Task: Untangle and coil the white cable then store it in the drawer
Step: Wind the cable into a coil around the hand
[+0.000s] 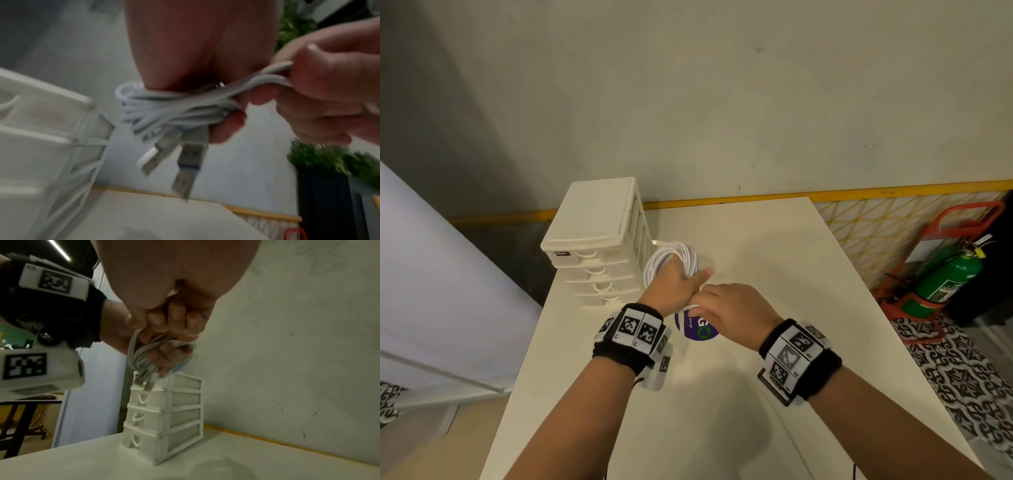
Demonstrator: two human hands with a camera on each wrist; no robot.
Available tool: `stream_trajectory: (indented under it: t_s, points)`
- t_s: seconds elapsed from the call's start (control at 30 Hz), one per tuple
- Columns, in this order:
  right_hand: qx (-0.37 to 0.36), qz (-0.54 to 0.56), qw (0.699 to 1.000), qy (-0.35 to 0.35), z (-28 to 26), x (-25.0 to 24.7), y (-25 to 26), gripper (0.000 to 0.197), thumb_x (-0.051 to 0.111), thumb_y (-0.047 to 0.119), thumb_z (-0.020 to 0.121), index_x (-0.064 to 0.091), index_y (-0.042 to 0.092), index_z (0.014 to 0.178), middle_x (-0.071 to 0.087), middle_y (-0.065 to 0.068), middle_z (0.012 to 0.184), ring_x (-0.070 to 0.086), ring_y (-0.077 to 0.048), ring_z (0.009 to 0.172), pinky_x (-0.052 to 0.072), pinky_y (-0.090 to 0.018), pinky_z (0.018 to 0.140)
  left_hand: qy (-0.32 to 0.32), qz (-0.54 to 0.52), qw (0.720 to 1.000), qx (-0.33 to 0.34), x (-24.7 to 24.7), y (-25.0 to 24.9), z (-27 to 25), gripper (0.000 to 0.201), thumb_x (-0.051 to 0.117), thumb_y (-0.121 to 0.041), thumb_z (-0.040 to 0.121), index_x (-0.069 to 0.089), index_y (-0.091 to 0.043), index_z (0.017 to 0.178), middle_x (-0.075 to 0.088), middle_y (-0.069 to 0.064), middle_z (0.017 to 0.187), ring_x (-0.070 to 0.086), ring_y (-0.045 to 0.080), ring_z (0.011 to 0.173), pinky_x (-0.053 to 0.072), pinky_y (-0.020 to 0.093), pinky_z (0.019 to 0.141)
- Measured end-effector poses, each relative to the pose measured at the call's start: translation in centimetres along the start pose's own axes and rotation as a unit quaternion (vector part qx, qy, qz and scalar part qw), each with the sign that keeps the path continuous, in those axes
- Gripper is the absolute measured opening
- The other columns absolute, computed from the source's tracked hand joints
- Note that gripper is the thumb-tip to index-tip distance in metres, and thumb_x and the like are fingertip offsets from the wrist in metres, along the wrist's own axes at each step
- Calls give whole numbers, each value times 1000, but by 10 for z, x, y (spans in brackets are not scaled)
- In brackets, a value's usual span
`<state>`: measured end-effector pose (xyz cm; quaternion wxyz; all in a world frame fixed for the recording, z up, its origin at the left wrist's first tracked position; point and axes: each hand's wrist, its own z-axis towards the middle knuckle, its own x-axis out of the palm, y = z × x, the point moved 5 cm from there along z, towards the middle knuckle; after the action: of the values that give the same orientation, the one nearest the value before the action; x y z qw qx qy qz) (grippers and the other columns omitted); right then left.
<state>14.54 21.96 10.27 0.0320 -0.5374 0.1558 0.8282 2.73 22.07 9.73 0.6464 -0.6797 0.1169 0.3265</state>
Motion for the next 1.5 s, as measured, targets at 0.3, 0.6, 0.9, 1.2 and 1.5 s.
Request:
stream_trajectory:
  t_s: [0.3,0.6,0.9,1.2,1.5]
  points:
    - [19,70,993,-97,-2,-22,-21,12,60,27,82,66,18,77,53,-2,72,42,-12,72,32,-22,69,349,-237,900,-110,42,1,-26,83,2,-74,79,47,-15,42,44,3,37,39,14,31,34,18,38]
    - [164,331,925,-90,-10,-14,-34,27,49,42,84,53,17,94,60,4,87,59,-10,80,46,-23,71,432,-375,818,-60,56,-22,-37,106,30,-93,56,50,10,73,44,-1,35,37,7,24,32,13,33]
    - [149,391,890,-181,-9,-24,-44,21,54,32,82,55,11,79,56,0,68,53,-10,64,41,-21,62,361,-334,870,-40,46,-43,-31,63,56,-76,69,53,-18,43,44,-2,36,40,10,31,36,20,43]
    - [211,284,887,-296,-11,-29,-61,33,55,41,84,55,13,68,54,2,61,52,-17,59,42,-31,56,155,-238,957,-60,28,-37,-12,53,68,-50,77,66,2,88,68,27,81,65,34,75,53,36,75]
    - [386,284,815,-325,-14,-24,-81,30,53,39,89,49,18,67,54,2,56,57,-26,53,51,-42,56,19,-160,986,39,40,-19,-21,69,82,-15,67,44,-23,125,60,-7,113,61,12,97,51,25,83]
